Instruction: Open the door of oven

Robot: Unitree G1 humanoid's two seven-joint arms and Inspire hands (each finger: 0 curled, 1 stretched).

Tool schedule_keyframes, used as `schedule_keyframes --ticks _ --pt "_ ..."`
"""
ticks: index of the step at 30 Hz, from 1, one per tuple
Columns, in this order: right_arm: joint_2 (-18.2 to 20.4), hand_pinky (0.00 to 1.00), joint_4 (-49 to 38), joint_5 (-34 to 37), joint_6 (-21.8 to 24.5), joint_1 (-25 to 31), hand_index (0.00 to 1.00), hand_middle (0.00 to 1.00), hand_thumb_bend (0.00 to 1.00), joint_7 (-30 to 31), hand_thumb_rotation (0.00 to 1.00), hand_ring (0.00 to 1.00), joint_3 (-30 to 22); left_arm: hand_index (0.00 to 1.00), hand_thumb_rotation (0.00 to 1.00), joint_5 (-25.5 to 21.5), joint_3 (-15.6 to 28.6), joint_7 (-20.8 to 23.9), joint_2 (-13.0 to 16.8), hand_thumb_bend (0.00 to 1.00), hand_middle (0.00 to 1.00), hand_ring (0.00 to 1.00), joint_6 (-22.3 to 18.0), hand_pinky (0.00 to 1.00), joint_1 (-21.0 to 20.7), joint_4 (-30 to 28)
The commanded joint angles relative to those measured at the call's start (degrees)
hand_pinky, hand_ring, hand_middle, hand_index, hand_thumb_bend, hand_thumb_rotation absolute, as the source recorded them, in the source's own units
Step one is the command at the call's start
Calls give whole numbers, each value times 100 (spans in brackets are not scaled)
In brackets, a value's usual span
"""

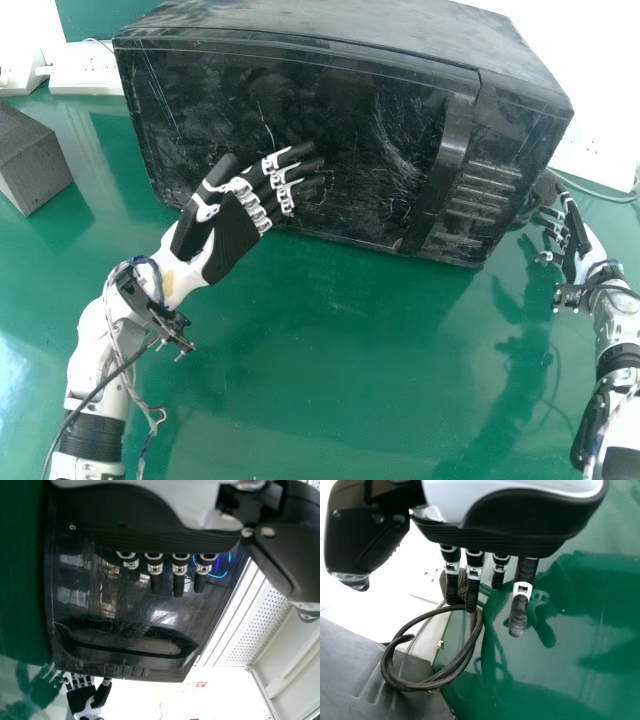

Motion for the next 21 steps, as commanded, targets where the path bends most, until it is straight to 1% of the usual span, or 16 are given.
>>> schedule_keyframes --ticks 1,4,8,13,15,18,21 --pt "174 75 226 -114 319 346 85 82 84 13 100 80 73 100 84 55 -107 56 -75 100 100 100 41 98 -94 18" --pt "176 74 227 -122 324 344 86 81 87 28 100 76 83 100 85 119 -163 130 -89 100 100 100 84 96 -155 33" --pt "180 77 226 -141 334 336 86 84 86 5 100 80 103 100 85 108 -215 235 -101 100 100 100 262 99 -201 27" --pt "197 73 227 -115 329 330 85 83 85 -49 100 79 81 100 85 177 -252 381 -113 100 100 100 312 98 -226 -3" --pt "205 74 229 -94 326 332 85 84 85 -21 100 80 62 100 83 132 -241 416 -120 100 100 100 456 98 -265 -23" --pt "209 75 231 -112 330 328 87 84 86 3 100 79 79 100 83 135 -246 438 -89 100 100 100 652 98 -328 -49" --pt "219 69 229 -106 299 333 86 82 89 -11 100 74 70 100 85 216 -270 481 -74 100 100 100 696 95 -364 -96"
